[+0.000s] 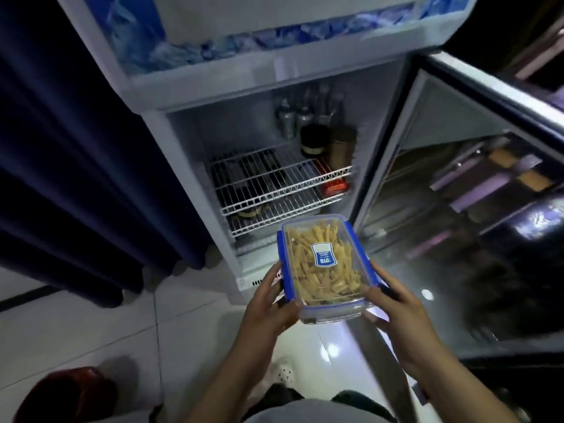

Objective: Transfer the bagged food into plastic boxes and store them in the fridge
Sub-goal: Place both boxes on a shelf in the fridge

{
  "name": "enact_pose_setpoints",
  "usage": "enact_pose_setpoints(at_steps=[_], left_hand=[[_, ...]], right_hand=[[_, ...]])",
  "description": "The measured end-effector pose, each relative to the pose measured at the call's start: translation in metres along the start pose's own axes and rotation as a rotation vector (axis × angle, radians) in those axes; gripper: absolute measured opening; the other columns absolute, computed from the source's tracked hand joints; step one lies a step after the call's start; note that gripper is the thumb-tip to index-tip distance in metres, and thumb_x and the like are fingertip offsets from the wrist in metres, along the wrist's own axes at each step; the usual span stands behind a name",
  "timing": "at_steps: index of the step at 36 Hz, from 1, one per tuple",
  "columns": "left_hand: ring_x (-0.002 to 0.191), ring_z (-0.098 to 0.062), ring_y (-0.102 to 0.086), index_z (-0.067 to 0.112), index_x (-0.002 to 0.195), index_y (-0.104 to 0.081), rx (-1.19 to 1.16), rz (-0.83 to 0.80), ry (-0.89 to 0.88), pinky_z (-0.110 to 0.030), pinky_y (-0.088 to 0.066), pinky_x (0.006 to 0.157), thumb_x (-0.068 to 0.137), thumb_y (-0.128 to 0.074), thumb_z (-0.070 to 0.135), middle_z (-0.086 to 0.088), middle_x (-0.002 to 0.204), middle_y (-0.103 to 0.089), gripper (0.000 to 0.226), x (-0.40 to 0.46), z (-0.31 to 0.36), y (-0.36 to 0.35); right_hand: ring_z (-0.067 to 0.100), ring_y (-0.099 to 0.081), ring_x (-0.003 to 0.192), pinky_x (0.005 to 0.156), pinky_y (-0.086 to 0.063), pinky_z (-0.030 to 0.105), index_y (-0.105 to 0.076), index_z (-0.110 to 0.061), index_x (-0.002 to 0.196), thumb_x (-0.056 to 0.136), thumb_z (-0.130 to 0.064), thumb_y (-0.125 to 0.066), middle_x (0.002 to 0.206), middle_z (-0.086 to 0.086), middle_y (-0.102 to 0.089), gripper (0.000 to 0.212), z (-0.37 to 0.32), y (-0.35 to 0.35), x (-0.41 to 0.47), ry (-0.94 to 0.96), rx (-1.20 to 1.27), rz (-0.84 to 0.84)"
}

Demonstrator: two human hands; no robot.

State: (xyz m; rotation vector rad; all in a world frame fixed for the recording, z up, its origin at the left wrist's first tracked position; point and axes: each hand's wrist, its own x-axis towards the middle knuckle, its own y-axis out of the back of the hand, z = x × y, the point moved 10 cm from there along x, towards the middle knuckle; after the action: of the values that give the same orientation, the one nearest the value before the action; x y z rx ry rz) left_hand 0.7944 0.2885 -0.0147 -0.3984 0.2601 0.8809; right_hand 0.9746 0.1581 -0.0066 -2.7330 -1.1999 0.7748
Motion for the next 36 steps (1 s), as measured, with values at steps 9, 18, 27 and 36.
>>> enact_pose_setpoints(at_steps=[9, 18, 27, 36], left_hand=[[0.112, -0.016, -0.069, 0.046, 0.134, -0.054, -0.042, -0.004, -0.019, -0.027, -0.059, 0.076, 0.087, -0.073, 0.004, 0.014, 0.126, -0.069, 0.066, 0.100, 0.027, 0.017], [0.116, -0.020, -0.066, 0.028, 0.146, -0.045, -0.077, 0.121, 0.042, -0.034, -0.058, 0.084, 0.091, -0.067, 0.001, -0.002, 0.139, -0.060, 0.065, 0.189, 0.045, 0.010], [0.116, -0.028, -0.066, 0.027, 0.148, -0.045, -0.085, 0.235, 0.038, -0.054, -0.050, 0.102, 0.092, -0.065, 0.002, -0.004, 0.134, -0.065, 0.064, 0.270, 0.050, 0.006], [0.099, -0.013, -0.072, 0.038, 0.126, -0.059, 0.031, 0.354, -0.065, -0.025, -0.057, 0.077, 0.086, -0.075, 0.005, 0.009, 0.103, -0.076, 0.054, 0.312, 0.039, 0.006]], right_hand=[[0.010, -0.072, 0.093, 0.077, -0.059, 0.026, -0.065, -0.019, 0.129, 0.087, -0.010, -0.071, 0.103, -0.008, -0.077, 0.043, -0.035, -0.025, 0.090, 0.094, -0.169, 0.096], [0.009, -0.070, 0.101, 0.070, -0.057, 0.021, -0.061, -0.044, 0.129, 0.073, -0.019, -0.087, 0.113, -0.011, -0.075, 0.067, -0.048, -0.026, 0.209, 0.122, -0.402, -0.125], [0.005, -0.058, 0.123, 0.101, -0.047, 0.022, -0.055, -0.038, 0.138, 0.069, -0.030, -0.089, 0.131, -0.016, -0.064, 0.077, -0.066, -0.030, 0.308, 0.186, -0.530, -0.269], [0.027, -0.030, 0.147, 0.115, -0.034, 0.043, -0.045, -0.036, 0.146, 0.093, -0.025, -0.068, 0.158, 0.010, -0.036, 0.059, -0.070, -0.057, 0.359, 0.399, -1.074, -0.388]])
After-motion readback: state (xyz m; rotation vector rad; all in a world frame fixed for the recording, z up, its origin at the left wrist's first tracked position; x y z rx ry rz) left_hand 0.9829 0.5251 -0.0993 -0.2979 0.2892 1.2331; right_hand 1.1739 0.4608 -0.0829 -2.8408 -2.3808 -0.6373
